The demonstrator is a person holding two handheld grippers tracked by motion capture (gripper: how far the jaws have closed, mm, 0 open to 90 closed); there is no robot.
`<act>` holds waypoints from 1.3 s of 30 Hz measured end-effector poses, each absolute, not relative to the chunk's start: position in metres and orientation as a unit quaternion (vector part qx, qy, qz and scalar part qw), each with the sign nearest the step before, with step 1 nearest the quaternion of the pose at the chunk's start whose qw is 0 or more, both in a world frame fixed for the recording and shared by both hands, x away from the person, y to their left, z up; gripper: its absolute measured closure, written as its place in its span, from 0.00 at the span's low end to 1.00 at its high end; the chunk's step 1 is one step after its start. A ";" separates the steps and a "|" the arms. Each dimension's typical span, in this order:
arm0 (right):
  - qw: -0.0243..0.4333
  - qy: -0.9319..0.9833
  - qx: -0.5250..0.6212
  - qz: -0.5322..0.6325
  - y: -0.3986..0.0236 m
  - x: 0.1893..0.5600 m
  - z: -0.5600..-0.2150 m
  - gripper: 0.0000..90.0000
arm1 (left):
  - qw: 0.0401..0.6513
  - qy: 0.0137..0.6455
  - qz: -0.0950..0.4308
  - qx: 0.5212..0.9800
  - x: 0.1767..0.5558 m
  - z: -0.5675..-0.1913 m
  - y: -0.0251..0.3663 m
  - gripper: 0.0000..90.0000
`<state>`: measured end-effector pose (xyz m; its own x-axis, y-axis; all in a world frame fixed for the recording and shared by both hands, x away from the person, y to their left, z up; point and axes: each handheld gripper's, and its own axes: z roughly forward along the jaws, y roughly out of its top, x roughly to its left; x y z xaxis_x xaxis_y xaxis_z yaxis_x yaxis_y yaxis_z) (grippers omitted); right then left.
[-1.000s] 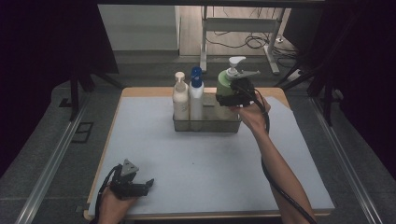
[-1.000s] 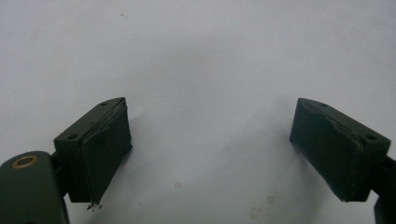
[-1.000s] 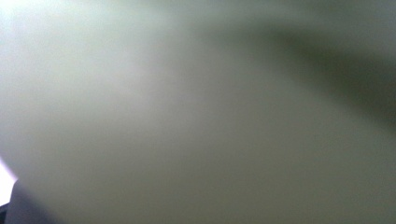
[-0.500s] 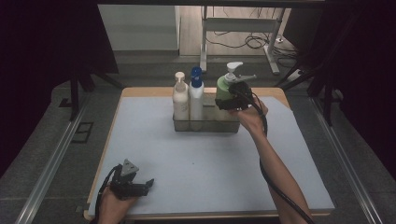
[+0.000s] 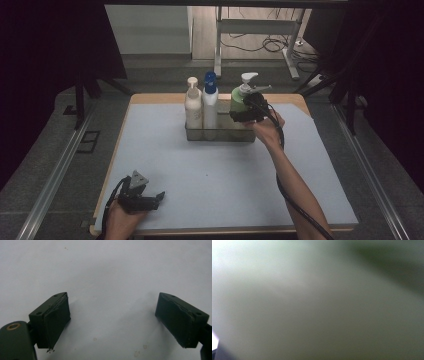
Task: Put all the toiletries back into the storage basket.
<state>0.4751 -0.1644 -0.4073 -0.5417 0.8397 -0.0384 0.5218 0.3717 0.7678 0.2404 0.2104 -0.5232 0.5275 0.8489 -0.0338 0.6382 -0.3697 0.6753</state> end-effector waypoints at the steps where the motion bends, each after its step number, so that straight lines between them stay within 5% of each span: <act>1: 0.217 0.799 0.426 0.363 -0.165 0.475 -0.408 0.13 | 0.325 0.458 0.162 0.811 0.240 -0.523 0.210 0.13; 39: 0.199 0.803 0.432 0.359 -0.169 0.475 -0.424 0.12 | 0.324 0.458 0.162 0.812 0.240 -0.523 0.210 0.13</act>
<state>0.4746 -0.1693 -0.4238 -0.5471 0.8370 -0.0090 0.5516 0.3686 0.7482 0.2403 0.2103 -0.5232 0.5272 0.8491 -0.0335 0.6387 -0.3699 0.6747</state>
